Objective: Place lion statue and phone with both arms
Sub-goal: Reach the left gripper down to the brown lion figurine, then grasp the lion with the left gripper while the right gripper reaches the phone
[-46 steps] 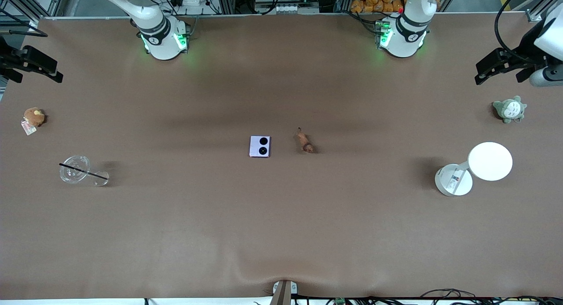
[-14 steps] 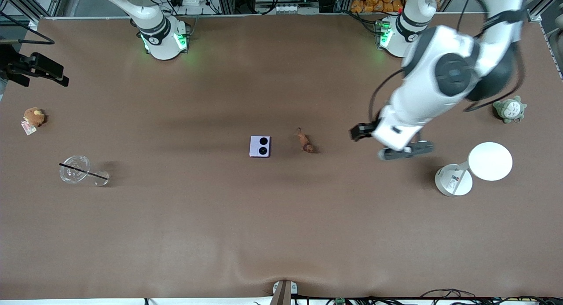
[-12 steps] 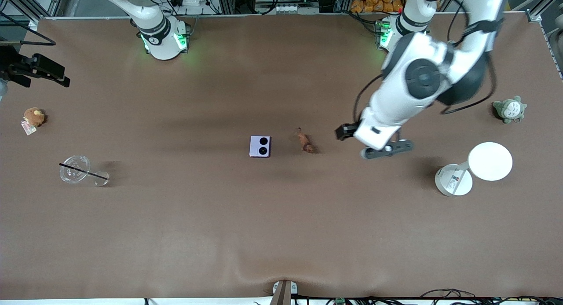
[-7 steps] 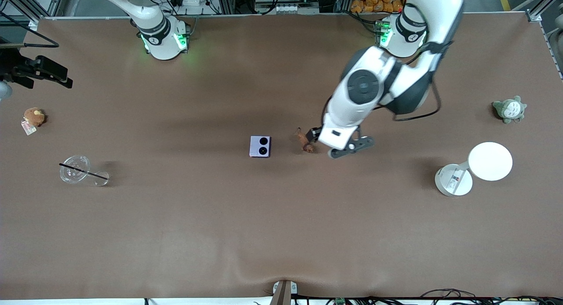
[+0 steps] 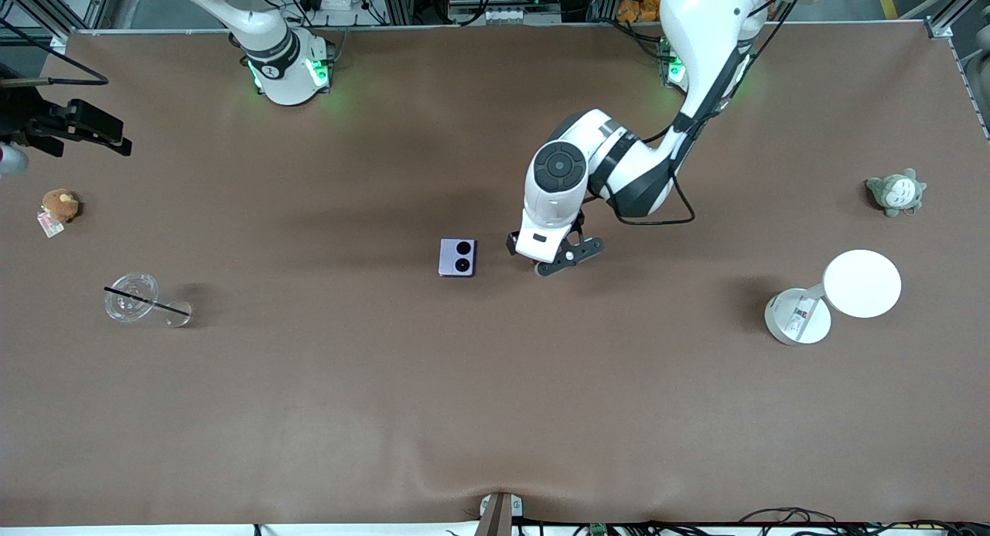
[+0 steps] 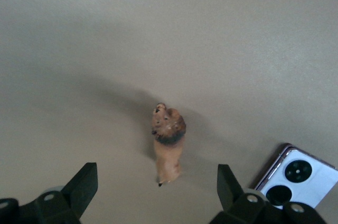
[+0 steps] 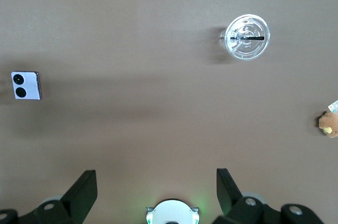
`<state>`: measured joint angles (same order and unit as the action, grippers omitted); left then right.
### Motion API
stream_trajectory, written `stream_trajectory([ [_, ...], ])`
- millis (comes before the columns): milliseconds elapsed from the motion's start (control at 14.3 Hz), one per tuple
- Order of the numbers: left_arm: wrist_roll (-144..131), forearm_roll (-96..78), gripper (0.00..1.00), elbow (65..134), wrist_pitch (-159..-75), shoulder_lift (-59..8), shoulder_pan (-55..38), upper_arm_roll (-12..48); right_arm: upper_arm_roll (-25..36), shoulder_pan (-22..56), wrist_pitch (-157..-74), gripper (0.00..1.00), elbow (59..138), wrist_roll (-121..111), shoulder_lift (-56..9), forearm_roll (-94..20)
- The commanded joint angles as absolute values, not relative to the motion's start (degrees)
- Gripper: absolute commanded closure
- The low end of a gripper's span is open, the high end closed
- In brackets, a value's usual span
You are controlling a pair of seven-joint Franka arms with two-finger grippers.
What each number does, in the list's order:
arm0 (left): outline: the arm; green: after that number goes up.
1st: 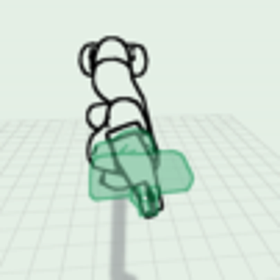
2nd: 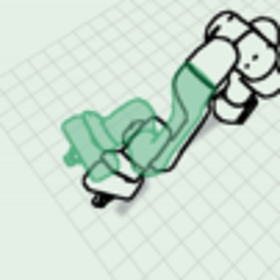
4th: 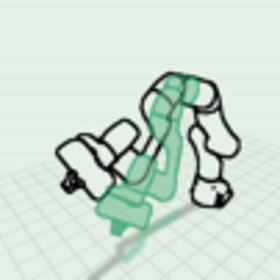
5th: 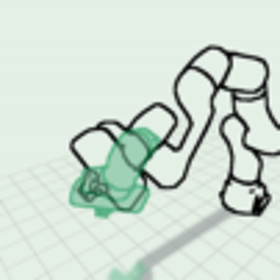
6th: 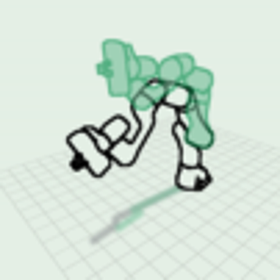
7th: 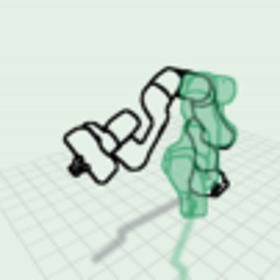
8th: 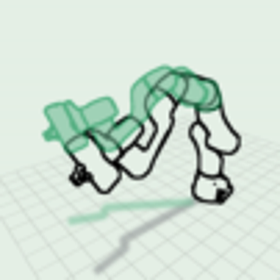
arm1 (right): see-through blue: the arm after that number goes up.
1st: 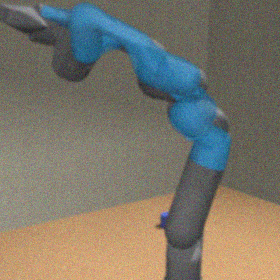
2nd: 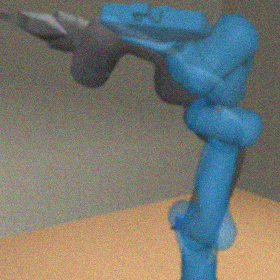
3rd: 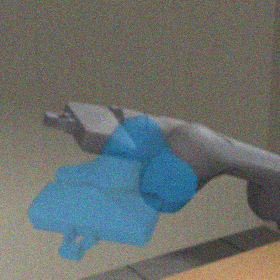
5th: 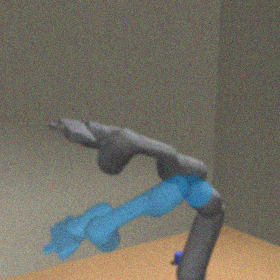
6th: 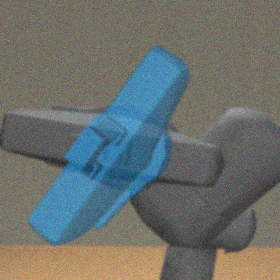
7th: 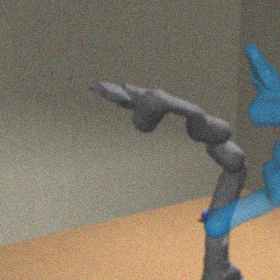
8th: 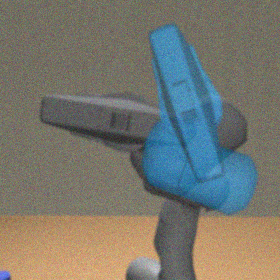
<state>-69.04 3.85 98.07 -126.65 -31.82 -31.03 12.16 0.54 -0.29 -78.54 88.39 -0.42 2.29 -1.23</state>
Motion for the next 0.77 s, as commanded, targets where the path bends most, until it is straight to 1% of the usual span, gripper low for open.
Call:
stream_trajectory([
  [0,-73.2,5.19,0.09,99.14,-131.99,-34.18,-32.34,11.69,0.35,0.09,-79.63,0.0,89.47,-0.79,1.32,-1.67],
  [140,-73.92,5.71,0.13,99.31,-134.9,-35.94,-32.26,11.78,0.18,0.17,-81.03,0.0,90.96,-0.79,0.36,-3.59],
  [280,-74.09,7.9,0.18,99.32,-135.44,-36.91,-32.26,11.78,0.09,0.61,-83.57,0.0,92.28,-0.88,-1.48,-5.53],
  [349,-74.09,8.0,0.21,99.32,-135.53,-37.26,-32.26,11.78,-1.13,1.4,-84.63,0.0,92.29,-0.88,-2.36,-5.54],
  [419,-74.09,8.0,0.29,99.32,-135.53,-37.35,-32.26,11.78,-2.71,1.67,-85.68,0.0,92.29,-0.01,-3.59,-5.54],
  [629,-74.18,8.0,0.7,99.58,-135.53,-37.44,-32.34,11.78,-5.53,3.07,-90.42,0.0,92.29,4.38,-8.07,-5.54],
  [699,-74.18,8.0,0.82,99.58,-135.53,-37.44,-32.34,11.78,-6.58,3.77,-92.44,0.0,92.29,7.27,-9.48,-5.54],
])
